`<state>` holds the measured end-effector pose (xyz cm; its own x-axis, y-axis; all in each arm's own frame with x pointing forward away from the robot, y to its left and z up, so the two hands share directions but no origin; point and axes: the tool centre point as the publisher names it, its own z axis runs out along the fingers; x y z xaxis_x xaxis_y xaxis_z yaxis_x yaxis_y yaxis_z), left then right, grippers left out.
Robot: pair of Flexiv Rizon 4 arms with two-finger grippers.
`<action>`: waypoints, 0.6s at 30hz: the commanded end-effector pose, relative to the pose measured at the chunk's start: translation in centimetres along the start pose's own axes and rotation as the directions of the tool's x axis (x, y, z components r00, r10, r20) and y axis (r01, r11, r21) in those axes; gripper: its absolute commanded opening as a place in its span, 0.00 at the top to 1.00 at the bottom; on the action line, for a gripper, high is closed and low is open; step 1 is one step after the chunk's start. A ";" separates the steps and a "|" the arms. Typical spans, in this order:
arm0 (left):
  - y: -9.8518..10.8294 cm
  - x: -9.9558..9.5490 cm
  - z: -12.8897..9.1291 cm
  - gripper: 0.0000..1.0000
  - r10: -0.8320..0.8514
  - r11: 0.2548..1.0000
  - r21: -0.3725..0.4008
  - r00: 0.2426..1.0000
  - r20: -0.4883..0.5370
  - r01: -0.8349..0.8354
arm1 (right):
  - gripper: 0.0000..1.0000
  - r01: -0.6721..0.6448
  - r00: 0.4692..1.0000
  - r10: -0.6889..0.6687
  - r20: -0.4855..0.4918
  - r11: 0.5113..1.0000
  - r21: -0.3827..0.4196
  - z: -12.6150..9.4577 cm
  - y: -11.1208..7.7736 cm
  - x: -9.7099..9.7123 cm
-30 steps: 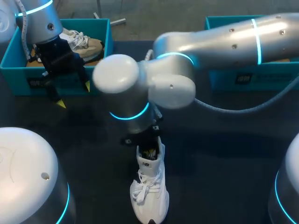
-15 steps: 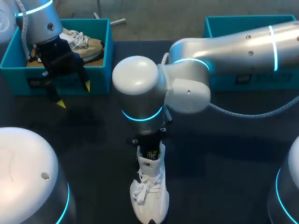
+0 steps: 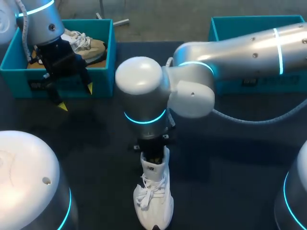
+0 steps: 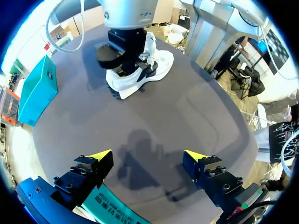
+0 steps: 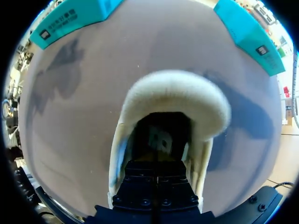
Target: Take the shoe out of the shoebox, open the shoe tongue, remove and reinsert the insole, then place the shoe into the shoebox
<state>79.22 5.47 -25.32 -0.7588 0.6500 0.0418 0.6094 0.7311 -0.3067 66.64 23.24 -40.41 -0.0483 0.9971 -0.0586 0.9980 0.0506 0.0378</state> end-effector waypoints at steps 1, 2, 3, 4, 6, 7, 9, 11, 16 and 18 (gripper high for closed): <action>0.0 0.1 0.0 0.00 -0.001 1.000 -0.003 1.000 0.000 0.001 | 1.00 -0.574 0.819 0.574 -0.015 0.819 -0.018 0.2 -0.7 0.0; 0.0 0.1 0.0 0.00 -0.001 1.000 -0.003 1.000 0.000 0.001 | 1.00 -0.573 0.819 0.573 -0.014 0.819 -0.024 -0.2 -0.7 -0.1; 0.0 0.1 0.0 0.00 -0.001 1.000 -0.003 1.000 0.000 0.001 | 1.00 -0.574 0.819 0.574 -0.010 0.818 -0.032 -0.6 -0.8 -0.2; 0.0 0.1 0.0 0.00 -0.001 1.000 -0.003 1.000 0.000 0.001 | 1.00 -0.574 0.819 0.574 -0.008 0.818 -0.035 -1.0 -0.8 -0.3; 0.0 0.1 0.0 0.00 -0.001 1.000 -0.003 1.000 0.000 0.001 | 1.00 -0.573 0.820 0.573 -0.005 0.819 -0.040 -1.8 -0.9 -0.4; 0.0 0.1 0.0 0.00 -0.001 1.000 -0.003 1.000 0.000 0.001 | 1.00 -0.570 0.821 0.571 -0.004 0.820 -0.042 -2.3 -1.0 -0.4; 0.0 0.1 0.0 0.00 -0.001 1.000 -0.003 1.000 0.000 0.001 | 1.00 -0.559 0.829 0.559 -0.008 0.828 -0.038 -3.1 -1.0 -0.5; 0.0 0.1 0.0 0.00 -0.001 1.000 -0.003 1.000 0.000 0.001 | 1.00 -0.548 0.836 0.548 -0.012 0.836 -0.029 -3.9 -1.0 -0.5; 0.0 0.1 0.0 0.00 -0.001 1.000 -0.003 1.000 0.000 0.001 | 1.00 -0.498 0.867 0.499 -0.021 0.867 0.039 -5.0 -1.1 -0.9; 0.0 0.1 0.0 0.00 -0.001 1.000 -0.003 1.000 0.000 0.001 | 1.00 -0.491 0.871 0.492 -0.012 0.870 0.047 -5.2 -1.1 -1.1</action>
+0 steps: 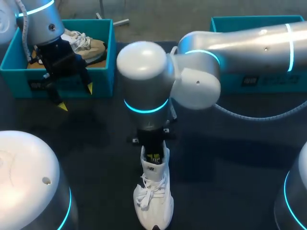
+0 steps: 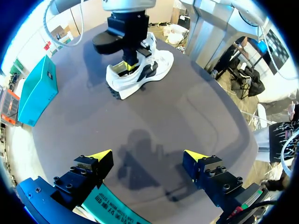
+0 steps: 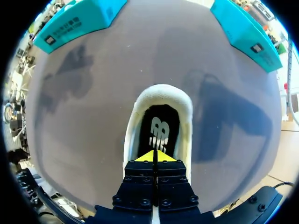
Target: Take the shoe out of the shoebox, open the shoe tongue, remove and reinsert the insole, then place the shoe into the shoebox
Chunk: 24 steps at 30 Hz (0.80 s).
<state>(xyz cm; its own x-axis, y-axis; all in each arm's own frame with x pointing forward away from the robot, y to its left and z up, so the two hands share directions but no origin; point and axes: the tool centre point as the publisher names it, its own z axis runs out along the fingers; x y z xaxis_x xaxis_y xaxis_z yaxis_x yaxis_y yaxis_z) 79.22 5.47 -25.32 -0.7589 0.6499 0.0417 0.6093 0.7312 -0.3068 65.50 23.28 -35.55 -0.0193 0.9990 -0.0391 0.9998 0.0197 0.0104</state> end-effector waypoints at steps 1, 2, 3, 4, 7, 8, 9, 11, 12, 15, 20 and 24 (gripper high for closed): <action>0.0 0.1 0.0 0.00 -0.001 1.000 -0.003 1.000 0.000 0.001 | 1.00 -0.454 0.891 0.454 -0.010 0.891 0.028 -0.3 -0.2 -0.9; 0.0 0.1 0.0 0.00 -0.001 1.000 -0.003 1.000 0.000 0.001 | 1.00 -0.455 0.890 0.455 -0.011 0.890 0.027 -0.2 -0.3 -1.0; 0.0 0.1 0.0 0.00 -0.001 1.000 -0.003 1.000 0.000 0.001 | 1.00 -0.452 0.892 0.452 -0.008 0.892 0.036 -0.3 -0.4 -1.0; 0.0 0.1 0.0 0.00 -0.001 1.000 -0.003 1.000 0.000 0.001 | 1.00 -0.446 0.895 0.447 -0.007 0.894 0.046 -0.4 -0.5 -1.0; 0.0 0.1 0.0 0.00 -0.001 1.000 -0.003 1.000 0.000 0.001 | 1.00 -0.437 0.899 0.438 -0.003 0.898 0.056 -0.6 -0.7 -0.9; 0.0 0.1 0.0 0.00 -0.001 1.000 -0.003 1.000 0.000 0.001 | 1.00 -0.437 0.899 0.438 -0.003 0.898 0.056 -0.5 -0.8 -0.9; 0.0 0.1 0.0 0.00 -0.001 1.000 -0.003 1.000 0.000 0.001 | 1.00 -0.432 0.901 0.433 -0.002 0.900 0.059 -0.6 -0.8 -0.8; 0.0 0.1 0.0 0.00 -0.001 1.000 -0.003 1.000 0.000 0.001 | 1.00 -0.429 0.903 0.430 0.002 0.901 0.061 -0.6 -0.9 -0.5; 0.0 0.1 0.0 0.00 -0.001 1.000 -0.003 1.000 0.000 0.001 | 1.00 -0.428 0.903 0.429 0.002 0.902 0.062 -0.6 -0.9 -0.4; 0.0 0.1 0.0 0.00 -0.001 1.000 -0.003 1.000 0.000 0.001 | 0.94 -0.427 0.904 0.427 0.010 0.902 0.067 -0.7 -1.3 0.0; 0.0 0.1 0.0 0.00 -0.001 1.000 -0.003 1.000 0.000 0.001 | 0.75 -0.424 0.905 0.424 0.015 0.902 0.078 -0.6 -2.1 0.6; 0.0 0.1 0.0 0.00 -0.001 1.000 -0.003 1.000 0.000 0.001 | 0.68 -0.428 0.903 0.429 0.019 0.899 0.087 -0.6 -2.7 0.9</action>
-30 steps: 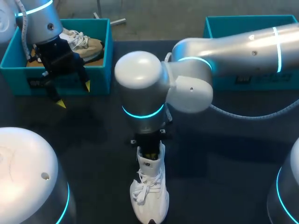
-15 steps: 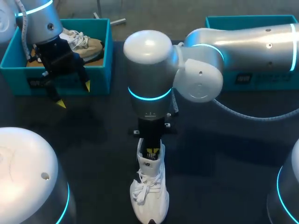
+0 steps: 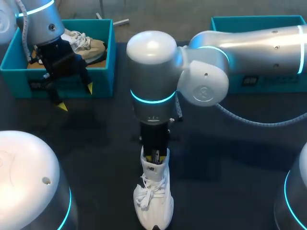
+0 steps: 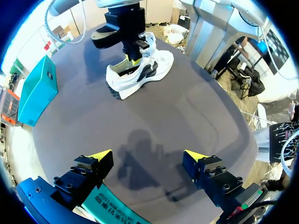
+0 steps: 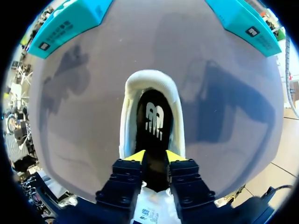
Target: Take the shoe out of the shoebox, open the shoe tongue, remove and reinsert the insole, then place the shoe into the shoebox
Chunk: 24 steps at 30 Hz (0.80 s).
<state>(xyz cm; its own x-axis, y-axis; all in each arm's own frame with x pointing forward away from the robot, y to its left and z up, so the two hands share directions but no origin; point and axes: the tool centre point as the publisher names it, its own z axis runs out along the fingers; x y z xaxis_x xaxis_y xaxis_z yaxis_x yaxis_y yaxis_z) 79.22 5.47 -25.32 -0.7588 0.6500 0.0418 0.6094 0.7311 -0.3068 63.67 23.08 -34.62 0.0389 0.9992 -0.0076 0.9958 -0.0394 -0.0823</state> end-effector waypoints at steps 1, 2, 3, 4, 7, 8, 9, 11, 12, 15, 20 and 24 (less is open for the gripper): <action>0.0 0.1 0.0 0.00 -0.001 1.000 -0.003 1.000 0.000 0.001 | 0.68 -0.381 0.925 0.381 0.015 0.925 -0.010 0.5 -0.9 1.0; 0.0 0.1 0.0 0.00 -0.001 1.000 -0.003 1.000 0.000 0.001 | 0.67 -0.381 0.924 0.381 0.017 0.924 -0.009 0.4 -1.0 1.1; 0.0 0.1 0.0 0.00 -0.001 1.000 -0.003 1.000 0.000 0.001 | 0.67 -0.382 0.924 0.382 0.018 0.924 -0.008 0.4 -1.0 1.2; 0.0 0.1 0.0 0.00 -0.001 1.000 -0.003 1.000 0.000 0.001 | 0.66 -0.382 0.924 0.382 0.021 0.924 -0.008 0.3 -1.1 1.2; 0.0 0.1 0.0 0.00 -0.001 1.000 -0.003 1.000 0.000 0.001 | 0.63 -0.379 0.925 0.379 0.020 0.925 -0.003 0.3 -1.2 1.4; 0.0 0.1 0.0 0.00 -0.001 1.000 -0.003 1.000 0.000 0.001 | 0.59 -0.379 0.925 0.379 0.019 0.925 -0.002 0.4 -1.2 1.4; 0.0 0.1 0.0 0.00 -0.001 1.000 -0.003 1.000 0.000 0.001 | 0.55 -0.379 0.925 0.379 0.016 0.926 0.002 0.4 -1.3 1.4; 0.0 0.1 0.0 0.00 -0.001 1.000 -0.003 1.000 0.000 0.001 | 0.46 -0.378 0.926 0.378 0.014 0.926 0.004 0.5 -1.4 1.4; 0.0 0.1 0.0 0.00 -0.001 1.000 -0.003 1.000 0.000 0.001 | 0.35 -0.378 0.926 0.378 0.014 0.926 0.004 0.5 -1.4 1.4; 0.0 0.1 0.0 0.00 -0.001 1.000 -0.003 1.000 0.000 0.001 | 0.00 -0.371 0.928 0.371 0.021 0.929 0.001 0.3 -1.4 1.2; 0.0 0.1 0.0 0.00 -0.001 1.000 -0.003 1.000 0.000 0.001 | 0.00 -0.365 0.930 0.365 0.031 0.931 -0.003 0.0 -1.3 1.1; 0.0 0.1 0.0 0.00 -0.001 1.000 -0.003 1.000 0.000 0.001 | 0.00 -0.369 0.929 0.369 0.028 0.929 -0.001 0.1 -1.7 1.1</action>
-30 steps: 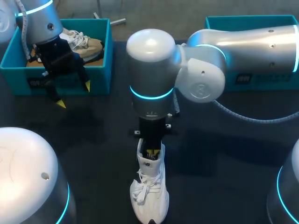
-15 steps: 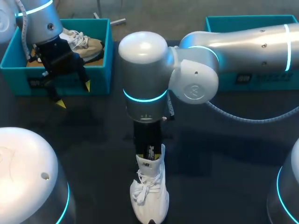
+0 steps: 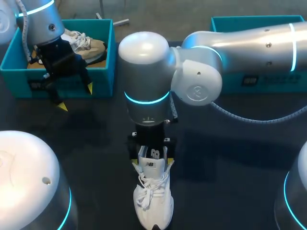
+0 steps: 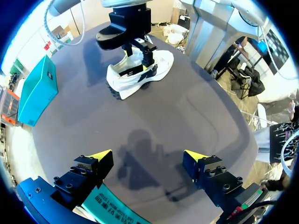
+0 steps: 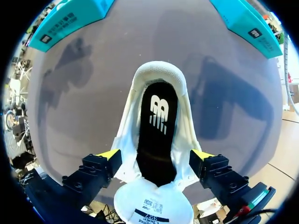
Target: Take the shoe out of the shoebox, open the shoe tongue, remove and reinsert the insole, then place the shoe into the shoebox
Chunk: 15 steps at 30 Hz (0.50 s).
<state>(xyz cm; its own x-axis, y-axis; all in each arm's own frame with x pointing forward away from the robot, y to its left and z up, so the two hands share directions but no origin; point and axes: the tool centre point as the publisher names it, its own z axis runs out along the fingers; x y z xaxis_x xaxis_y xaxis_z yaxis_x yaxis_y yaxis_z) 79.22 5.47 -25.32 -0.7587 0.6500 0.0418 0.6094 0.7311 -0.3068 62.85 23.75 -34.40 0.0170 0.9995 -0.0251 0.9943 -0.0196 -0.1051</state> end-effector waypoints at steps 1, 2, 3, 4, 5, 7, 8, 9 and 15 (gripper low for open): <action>0.0 0.1 0.0 0.00 -0.001 1.000 -0.003 1.000 0.000 0.001 | 0.00 -0.390 0.921 0.390 0.001 0.921 -0.016 0.1 -1.0 0.6; 0.0 0.1 0.0 0.00 -0.001 1.000 -0.003 1.000 0.000 0.001 | 0.00 -0.393 0.920 0.393 0.002 0.919 -0.020 -0.1 -1.2 0.6; 0.0 0.1 0.0 0.00 -0.001 1.000 -0.003 1.000 0.000 0.001 | 0.00 -0.396 0.918 0.396 0.003 0.918 -0.021 -0.2 -1.3 0.7; 0.0 0.1 0.0 0.00 -0.001 1.000 -0.003 1.000 0.000 0.001 | 0.00 -0.400 0.916 0.400 0.003 0.916 -0.022 -0.2 -1.5 0.7; 0.0 0.1 0.0 0.00 -0.001 1.000 -0.003 1.000 0.000 0.001 | 0.00 -0.406 0.914 0.406 0.001 0.914 -0.020 -0.2 -1.7 0.7; 0.0 0.1 0.0 0.00 -0.001 1.000 -0.003 1.000 0.000 0.001 | 0.00 -0.416 0.909 0.416 -0.003 0.909 -0.015 0.0 -2.2 0.8; 0.0 0.1 0.0 0.00 -0.001 1.000 -0.003 1.000 0.000 0.001 | 0.00 -0.420 0.908 0.419 -0.005 0.908 -0.013 0.1 -2.4 0.9; 0.0 0.1 0.0 0.00 -0.001 1.000 -0.003 1.000 0.000 0.001 | 0.00 -0.421 0.907 0.421 -0.006 0.907 -0.011 0.1 -2.5 0.9; 0.0 0.1 0.0 0.00 -0.001 1.000 -0.003 1.000 0.000 0.001 | 0.00 -0.426 0.905 0.426 0.008 0.904 -0.027 -0.9 -2.7 1.1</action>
<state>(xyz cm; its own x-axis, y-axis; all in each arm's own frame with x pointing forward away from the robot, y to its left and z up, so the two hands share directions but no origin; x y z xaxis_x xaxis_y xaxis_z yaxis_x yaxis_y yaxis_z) 79.22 5.47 -25.32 -0.7588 0.6500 0.0418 0.6094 0.7311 -0.3068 60.88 24.27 -33.78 -0.0290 0.9995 -0.0141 0.9941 0.0274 -0.1047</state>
